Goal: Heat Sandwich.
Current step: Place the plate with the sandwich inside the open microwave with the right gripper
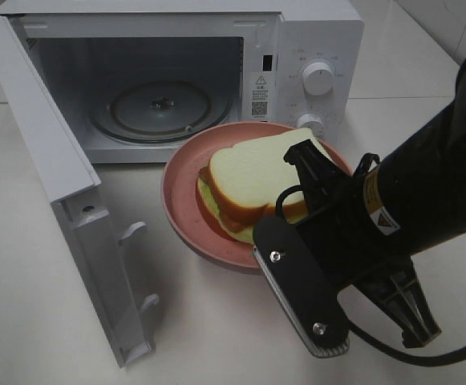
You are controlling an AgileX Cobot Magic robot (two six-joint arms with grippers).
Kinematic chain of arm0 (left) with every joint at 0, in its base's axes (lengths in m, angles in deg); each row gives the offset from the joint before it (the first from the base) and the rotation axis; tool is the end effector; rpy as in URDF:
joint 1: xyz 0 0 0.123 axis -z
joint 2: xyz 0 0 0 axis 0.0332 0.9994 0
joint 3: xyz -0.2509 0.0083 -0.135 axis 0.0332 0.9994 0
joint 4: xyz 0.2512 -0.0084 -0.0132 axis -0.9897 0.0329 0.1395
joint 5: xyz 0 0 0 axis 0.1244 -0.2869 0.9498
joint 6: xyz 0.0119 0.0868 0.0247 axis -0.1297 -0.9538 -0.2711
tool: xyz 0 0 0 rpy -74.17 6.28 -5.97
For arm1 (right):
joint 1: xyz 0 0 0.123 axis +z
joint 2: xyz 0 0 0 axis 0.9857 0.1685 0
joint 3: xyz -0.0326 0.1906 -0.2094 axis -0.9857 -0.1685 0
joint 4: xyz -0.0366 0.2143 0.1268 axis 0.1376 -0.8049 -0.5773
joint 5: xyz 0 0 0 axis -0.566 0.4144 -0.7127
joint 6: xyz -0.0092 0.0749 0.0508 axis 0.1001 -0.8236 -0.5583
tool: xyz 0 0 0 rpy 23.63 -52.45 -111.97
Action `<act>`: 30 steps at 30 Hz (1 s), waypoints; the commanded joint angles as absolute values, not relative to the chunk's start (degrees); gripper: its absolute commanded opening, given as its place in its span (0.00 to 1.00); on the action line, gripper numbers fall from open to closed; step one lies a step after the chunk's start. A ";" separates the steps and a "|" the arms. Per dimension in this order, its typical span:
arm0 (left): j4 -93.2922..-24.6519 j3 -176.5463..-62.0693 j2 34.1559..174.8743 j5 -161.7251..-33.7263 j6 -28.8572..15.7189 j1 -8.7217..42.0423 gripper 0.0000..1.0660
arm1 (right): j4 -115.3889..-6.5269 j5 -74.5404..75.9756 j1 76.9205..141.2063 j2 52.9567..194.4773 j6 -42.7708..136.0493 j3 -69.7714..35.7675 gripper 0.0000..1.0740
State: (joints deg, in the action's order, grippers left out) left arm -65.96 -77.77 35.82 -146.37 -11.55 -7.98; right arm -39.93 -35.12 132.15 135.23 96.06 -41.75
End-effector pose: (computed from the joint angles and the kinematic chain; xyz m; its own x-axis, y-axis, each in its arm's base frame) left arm -0.0042 -0.0111 0.2795 -0.4285 0.0397 -0.9027 0.0343 0.9990 0.0276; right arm 0.1707 0.1890 0.2131 0.5103 -0.8598 0.0200 -0.7472 -0.4548 -0.4846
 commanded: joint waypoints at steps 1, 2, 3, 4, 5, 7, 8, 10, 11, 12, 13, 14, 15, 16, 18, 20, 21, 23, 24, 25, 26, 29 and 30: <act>-65.62 -77.65 34.27 -145.80 -11.15 -7.69 0.95 | -40.50 -33.40 132.27 134.83 98.46 -41.75 0.03; -65.62 -77.65 34.27 -145.80 -11.15 -7.69 0.95 | -40.50 -33.34 132.27 134.83 99.04 -41.75 0.02; -65.62 -77.65 34.27 -145.80 -11.15 -7.69 0.95 | -40.50 -33.34 132.27 134.83 99.72 -41.75 0.00; -65.62 -77.65 34.27 -145.80 -11.15 -7.69 0.95 | -40.62 -33.34 131.75 134.83 101.04 -41.75 0.00; -65.62 -77.65 34.27 -145.80 -11.15 -7.69 0.95 | -40.96 -33.12 130.95 134.83 101.61 -41.75 0.00; -65.62 -77.65 34.27 -145.80 -11.15 -7.69 0.95 | -41.59 -33.00 130.09 134.83 102.42 -41.75 0.00; -65.62 -77.65 34.27 -145.80 -11.15 -7.69 0.95 | -42.85 -32.77 128.26 134.95 104.71 -41.75 0.00; -65.62 -77.65 34.27 -145.80 -11.15 -7.69 0.95 | -43.77 -32.54 127.40 134.95 106.48 -41.75 0.00; -65.62 -77.65 34.27 -145.80 -11.15 -7.69 0.95 | -44.46 -32.20 126.83 134.95 108.38 -41.75 0.00; -65.62 -77.65 34.27 -145.80 -11.15 -7.69 0.95 | -45.37 -31.74 126.19 134.95 110.27 -41.75 0.00; -65.62 -77.65 34.27 -145.80 -11.15 -7.69 0.95 | -47.32 -31.00 125.16 134.95 113.99 -41.75 0.00; -65.62 -77.65 34.27 -145.80 -11.15 -7.69 0.95 | -48.47 -30.77 124.76 135.12 116.11 -41.70 0.00; -65.62 -77.65 34.27 -145.80 -11.15 -7.69 0.95 | -49.38 -30.77 124.36 135.18 117.71 -41.70 0.00; -65.62 -77.65 34.27 -145.80 -11.15 -7.69 0.95 | -49.38 -30.77 124.36 135.18 117.71 -41.70 0.00; -65.62 -77.65 34.27 -145.80 -11.15 -7.69 0.95 | -51.96 -30.82 123.16 136.21 122.58 -40.84 0.00; -65.62 -77.65 34.27 -145.80 -11.15 -7.69 0.95 | -52.71 -31.11 122.76 136.67 123.50 -40.26 0.00; -65.62 -77.65 34.27 -145.80 -11.15 -7.69 0.95 | -53.39 -31.28 122.41 137.12 124.30 -39.58 0.00; -65.62 -77.65 34.27 -145.80 -11.15 -7.69 0.95 | -53.91 -31.40 122.24 138.84 124.93 -37.46 0.00; -65.62 -77.65 34.27 -145.80 -11.15 -7.69 0.95 | -53.91 -31.40 122.24 138.84 124.93 -37.46 0.00; -65.62 -77.65 34.27 -145.80 -11.15 -7.69 0.95 | -53.91 -31.34 122.24 139.59 124.93 -36.71 0.00; -65.62 -77.65 34.27 -145.80 -11.15 -7.69 0.95 | -53.91 -31.40 122.24 140.79 124.93 -35.34 0.00; -65.62 -77.65 34.27 -145.80 -11.15 -7.69 0.95 | -53.91 -31.40 122.24 142.17 124.93 -34.13 0.00; -65.62 -77.65 34.27 -145.80 -11.15 -7.69 0.95 | -53.91 -31.40 122.24 142.91 124.93 -33.50 0.00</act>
State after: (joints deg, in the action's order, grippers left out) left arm -65.96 -77.77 35.82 -146.37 -11.55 -7.98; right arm -53.62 -32.49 122.59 142.97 124.36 -34.13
